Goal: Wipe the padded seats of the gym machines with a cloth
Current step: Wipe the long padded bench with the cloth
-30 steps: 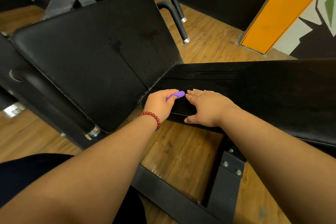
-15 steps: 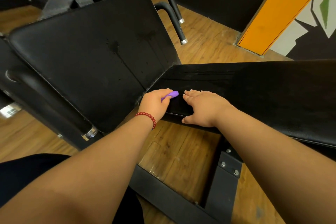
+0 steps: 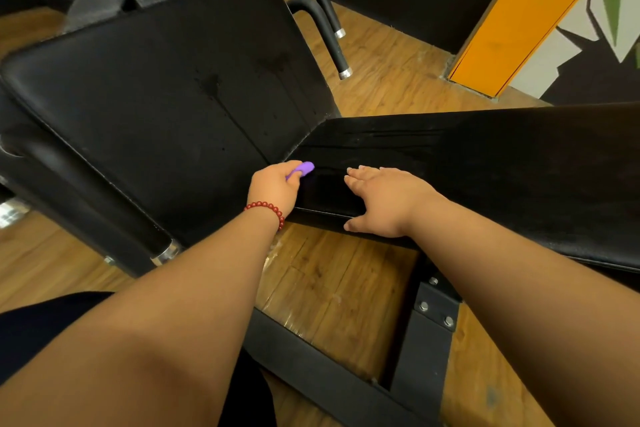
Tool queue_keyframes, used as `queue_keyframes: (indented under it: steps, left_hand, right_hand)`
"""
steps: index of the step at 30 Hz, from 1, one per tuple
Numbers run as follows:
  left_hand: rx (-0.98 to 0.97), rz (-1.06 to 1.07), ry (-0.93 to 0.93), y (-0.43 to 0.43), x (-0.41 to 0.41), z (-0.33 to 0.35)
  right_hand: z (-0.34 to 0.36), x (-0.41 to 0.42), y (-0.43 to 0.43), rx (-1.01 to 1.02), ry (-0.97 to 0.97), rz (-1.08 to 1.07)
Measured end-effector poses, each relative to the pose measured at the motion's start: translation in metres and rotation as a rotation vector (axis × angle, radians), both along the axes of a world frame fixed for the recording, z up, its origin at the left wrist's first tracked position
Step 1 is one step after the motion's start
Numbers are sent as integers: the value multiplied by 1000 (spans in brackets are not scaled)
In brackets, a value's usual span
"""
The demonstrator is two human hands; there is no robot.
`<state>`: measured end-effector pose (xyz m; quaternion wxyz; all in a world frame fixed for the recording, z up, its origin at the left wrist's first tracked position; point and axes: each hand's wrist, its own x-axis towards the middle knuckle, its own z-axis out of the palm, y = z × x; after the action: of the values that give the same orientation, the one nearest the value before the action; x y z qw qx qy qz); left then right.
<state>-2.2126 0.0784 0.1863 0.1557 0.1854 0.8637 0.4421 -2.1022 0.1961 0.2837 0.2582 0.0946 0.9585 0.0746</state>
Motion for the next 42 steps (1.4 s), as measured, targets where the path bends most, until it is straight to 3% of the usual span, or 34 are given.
queue_keyframes:
  steps: [5, 19, 25, 28, 32, 35, 42]
  left_hand:
    - [41, -153, 70, 1, 7, 2]
    - [-58, 59, -56, -7, -22, -7]
    - [66, 78, 53, -10, 6, -14]
    - [28, 147, 24, -8, 0, -15]
    - [-25, 171, -120, -5, -30, -8]
    - [-77, 134, -79, -3, -25, -10]
    - [39, 81, -43, -8, -11, -15]
  right_hand:
    - [-1, -1, 0, 3, -1, 13]
    - [-4, 1, 1, 2, 9, 7]
    - [-5, -1, 1, 6, 3, 7]
    - [-5, 0, 2, -9, 15, 22]
    - [-5, 1, 3, -22, 26, 24]
    - [-5, 1, 4, -24, 25, 28]
    - [-5, 0, 4, -19, 10, 48]
